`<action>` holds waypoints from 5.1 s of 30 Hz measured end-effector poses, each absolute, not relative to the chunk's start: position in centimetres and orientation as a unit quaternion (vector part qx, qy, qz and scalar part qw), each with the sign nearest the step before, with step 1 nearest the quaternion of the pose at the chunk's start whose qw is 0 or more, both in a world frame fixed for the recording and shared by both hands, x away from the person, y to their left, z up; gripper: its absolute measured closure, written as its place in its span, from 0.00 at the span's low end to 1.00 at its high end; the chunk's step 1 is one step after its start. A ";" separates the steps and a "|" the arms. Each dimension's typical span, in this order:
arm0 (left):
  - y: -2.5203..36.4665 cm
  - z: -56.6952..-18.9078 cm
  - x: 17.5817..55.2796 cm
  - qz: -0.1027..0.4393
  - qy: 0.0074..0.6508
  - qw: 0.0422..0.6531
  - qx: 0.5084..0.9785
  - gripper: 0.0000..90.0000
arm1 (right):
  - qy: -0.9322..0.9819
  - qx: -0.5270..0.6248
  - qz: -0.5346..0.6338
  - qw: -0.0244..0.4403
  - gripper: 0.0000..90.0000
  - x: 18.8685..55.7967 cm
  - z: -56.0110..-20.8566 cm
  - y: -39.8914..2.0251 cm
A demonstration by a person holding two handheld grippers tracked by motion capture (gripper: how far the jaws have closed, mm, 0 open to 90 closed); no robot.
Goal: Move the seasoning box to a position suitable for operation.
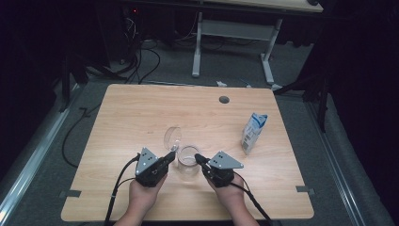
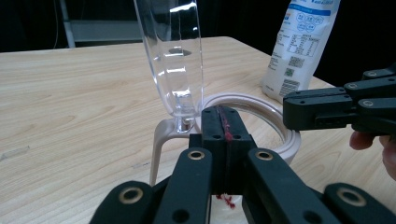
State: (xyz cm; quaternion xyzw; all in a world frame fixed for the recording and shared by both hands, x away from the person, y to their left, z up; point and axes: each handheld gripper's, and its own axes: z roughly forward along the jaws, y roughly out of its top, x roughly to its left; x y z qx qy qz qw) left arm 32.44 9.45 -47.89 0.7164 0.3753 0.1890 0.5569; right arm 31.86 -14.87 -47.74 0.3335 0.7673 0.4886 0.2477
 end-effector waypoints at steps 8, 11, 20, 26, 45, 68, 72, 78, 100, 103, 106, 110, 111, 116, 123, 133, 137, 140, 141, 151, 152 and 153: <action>10.9 -48.3 31.8 0.198 0.368 0.543 0.728 0.96 | 0.754 0.340 0.497 0.263 0.91 31.3 -47.1 -15.9; 12.3 -48.9 32.0 0.195 0.377 0.522 0.740 0.93 | 0.749 0.356 0.490 0.268 0.90 31.3 -47.3 -17.5; 16.1 -50.6 33.0 0.203 0.384 0.474 0.766 0.86 | 0.738 0.417 0.455 0.273 0.90 30.8 -49.7 -22.5; 16.9 -51.5 33.2 0.214 0.371 0.462 0.776 0.80 | 0.729 0.449 0.434 0.281 0.89 30.4 -51.0 -24.8; 19.6 -51.9 33.3 0.223 0.430 0.455 0.747 0.59 | 0.692 0.506 0.413 0.308 0.77 29.0 -51.8 -28.8; 19.6 -52.2 33.5 0.210 0.419 0.462 0.753 0.58 | 0.657 0.556 0.374 0.346 0.43 35.9 -48.7 -29.1; 19.5 -52.4 33.6 0.210 0.417 0.461 0.755 0.59 | 0.649 0.564 0.370 0.353 0.42 36.8 -48.4 -29.2; 19.5 -52.4 33.6 0.210 0.415 0.461 0.756 0.59 | 0.638 0.570 0.377 0.354 0.43 37.7 -48.2 -28.9; 19.4 -52.5 33.5 0.212 0.410 0.461 0.758 0.59 | 0.625 0.572 0.382 0.370 0.88 38.0 -47.8 -29.4; 19.4 -52.5 33.5 0.212 0.410 0.461 0.758 0.59 | 0.623 0.571 0.382 0.373 0.89 38.0 -47.9 -29.4; 19.4 -52.4 33.5 0.212 0.410 0.461 0.758 0.59 | 0.619 0.573 0.384 0.375 0.85 38.1 -47.9 -29.4; 19.4 -52.4 33.5 0.213 0.410 0.462 0.757 0.59 | 0.606 0.585 0.386 0.376 0.77 38.5 -48.1 -29.3; 19.4 -52.4 33.5 0.213 0.410 0.462 0.757 0.59 | 0.605 0.586 0.387 0.376 0.76 38.5 -48.1 -29.3; 19.4 -52.4 33.5 0.212 0.409 0.461 0.759 0.59 | 0.599 0.588 0.388 0.381 0.75 38.7 -48.1 -29.3; 19.5 -52.4 33.5 0.213 0.409 0.461 0.758 0.58 | 0.600 0.589 0.388 0.376 0.77 39.0 -48.0 -29.2; 19.4 -52.5 33.5 0.212 0.408 0.460 0.759 0.58 | 0.613 0.578 0.402 0.358 0.93 38.8 -47.6 -29.7; 19.4 -52.5 33.5 0.211 0.408 0.461 0.759 0.58 | 0.623 0.569 0.406 0.350 0.94 38.8 -47.6 -29.9; 19.4 -52.5 33.5 0.209 0.406 0.461 0.761 0.57 | 0.630 0.563 0.407 0.347 0.95 38.8 -47.5 -29.9; 19.3 -52.5 33.4 0.208 0.404 0.464 0.760 0.56 | 0.633 0.560 0.407 0.347 0.95 38.8 -47.5 -30.0; 19.2 -52.5 33.3 0.204 0.391 0.470 0.765 0.52 | 0.650 0.547 0.413 0.328 0.97 38.5 -47.1 -30.2; 19.2 -52.5 33.3 0.204 0.391 0.470 0.765 0.52 | 0.651 0.547 0.413 0.328 0.97 38.5 -47.1 -30.2; 19.2 -52.5 33.3 0.204 0.390 0.470 0.765 0.52 | 0.653 0.545 0.412 0.326 0.97 38.5 -47.0 -30.1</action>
